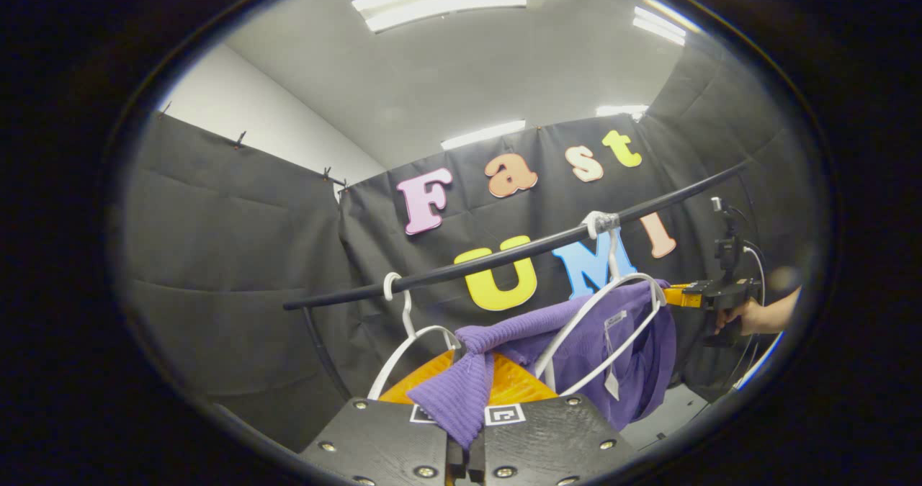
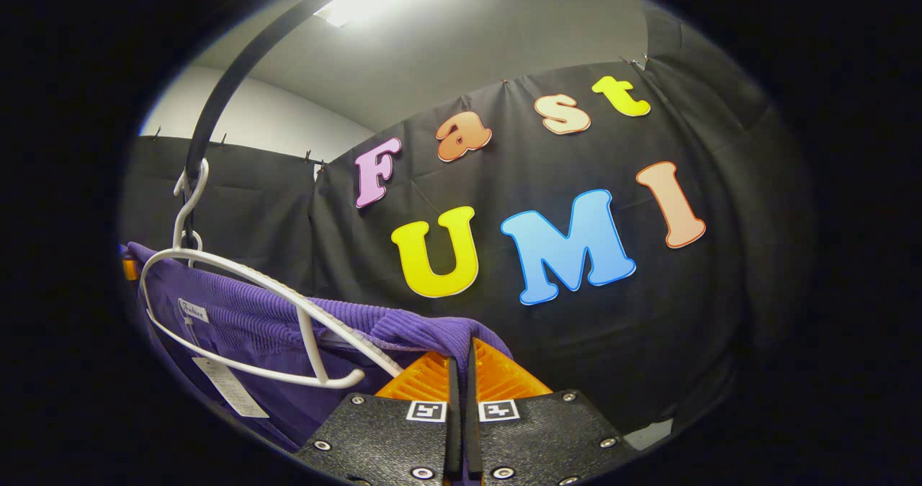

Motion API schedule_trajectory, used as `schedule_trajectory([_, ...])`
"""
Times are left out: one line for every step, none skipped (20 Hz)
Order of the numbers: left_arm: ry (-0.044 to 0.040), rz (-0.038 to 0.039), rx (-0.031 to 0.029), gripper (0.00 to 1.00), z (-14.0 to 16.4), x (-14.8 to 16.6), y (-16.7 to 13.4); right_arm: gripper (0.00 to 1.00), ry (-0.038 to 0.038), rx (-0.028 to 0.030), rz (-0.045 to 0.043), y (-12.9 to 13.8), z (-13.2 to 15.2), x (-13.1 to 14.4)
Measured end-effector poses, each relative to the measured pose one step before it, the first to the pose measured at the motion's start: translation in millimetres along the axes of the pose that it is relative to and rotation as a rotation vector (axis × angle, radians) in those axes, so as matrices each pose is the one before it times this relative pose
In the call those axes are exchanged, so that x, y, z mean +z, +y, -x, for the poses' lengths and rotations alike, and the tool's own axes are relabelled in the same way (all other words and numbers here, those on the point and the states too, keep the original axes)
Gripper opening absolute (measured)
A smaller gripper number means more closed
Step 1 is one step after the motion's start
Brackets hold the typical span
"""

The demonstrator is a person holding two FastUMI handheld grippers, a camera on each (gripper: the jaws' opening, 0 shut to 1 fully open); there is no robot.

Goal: Grasp the clothes on the hanger with both hands and then place them into the laundry hamper below.

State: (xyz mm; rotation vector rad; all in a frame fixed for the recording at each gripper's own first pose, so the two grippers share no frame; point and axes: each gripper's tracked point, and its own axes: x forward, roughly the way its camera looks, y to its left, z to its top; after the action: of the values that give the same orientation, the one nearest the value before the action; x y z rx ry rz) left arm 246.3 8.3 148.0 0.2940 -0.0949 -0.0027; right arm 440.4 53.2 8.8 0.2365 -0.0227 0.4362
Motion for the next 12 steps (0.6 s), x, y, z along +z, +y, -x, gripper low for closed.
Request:
schedule_trajectory([0.00763, 0.00358, -0.00475, 0.08, -0.66, -5.37, -2.12, 0.02, 0.02245, 0.00126, 0.00302, 0.69, -3.88, -8.58])
schedule_trajectory([0.00625, 0.00636, -0.00773, 0.09, -0.54, -4.11, -2.36, 0.02, 0.02554, 0.00259, -0.00474, -1.00, -2.21, -7.73])
schedule_trajectory([0.00781, 0.00480, -0.00352, 0.09, 0.38, -5.19, -1.92, 0.02, 0.02849, 0.00872, -0.01269, 1.16, -1.65, -9.96])
schedule_trajectory([0.01195, 0.00602, -0.00573, 0.09, 0.57, -6.22, -1.31, 0.02, 0.02194, -0.00336, -0.00070, -0.55, -1.55, -9.53])
schedule_trajectory([0.00519, -0.00031, 0.00000, 0.09, 2.42, -5.03, -0.25, 0.02, 0.01259, -0.00297, 0.00989, -2.04, 0.05, -8.31])
schedule_trajectory([0.00618, -0.00263, 0.00627, 0.08, 1.72, -4.61, -0.55, 0.02, 0.01226, 0.00061, 0.01138, 1.43, 0.25, -6.70])
schedule_trajectory([0.00505, 0.00073, 0.00358, 0.08, 2.51, -4.13, -0.54, 0.02, 0.01495, 0.00082, 0.01114, 2.36, 3.26, -9.25])
schedule_trajectory([0.00574, 0.00087, 0.00183, 0.08, 2.61, -3.42, 1.15, 0.02, 0.01518, -0.00113, 0.00896, 2.09, 4.49, -9.29])
schedule_trajectory([0.00282, -0.00144, 0.00462, 0.08, 3.56, -3.77, 0.19, 0.02, 0.01305, 0.00023, 0.00320, 2.27, 4.77, -7.40])
schedule_trajectory([0.00486, 0.00034, 0.00677, 0.08, 2.94, -4.12, -0.40, 0.02, 0.01034, 0.00052, -0.00255, 2.56, 4.20, -6.04])
schedule_trajectory([0.00640, 0.00129, 0.00315, 0.08, 4.13, -5.39, -0.31, 0.02, 0.01123, -0.00119, -0.00229, 2.45, 3.54, -6.87])
schedule_trajectory([0.00912, -0.00338, 0.00027, 0.08, 4.16, -6.54, -0.05, 0.02, 0.01173, -0.00475, -0.00080, 1.88, 3.95, -7.44])
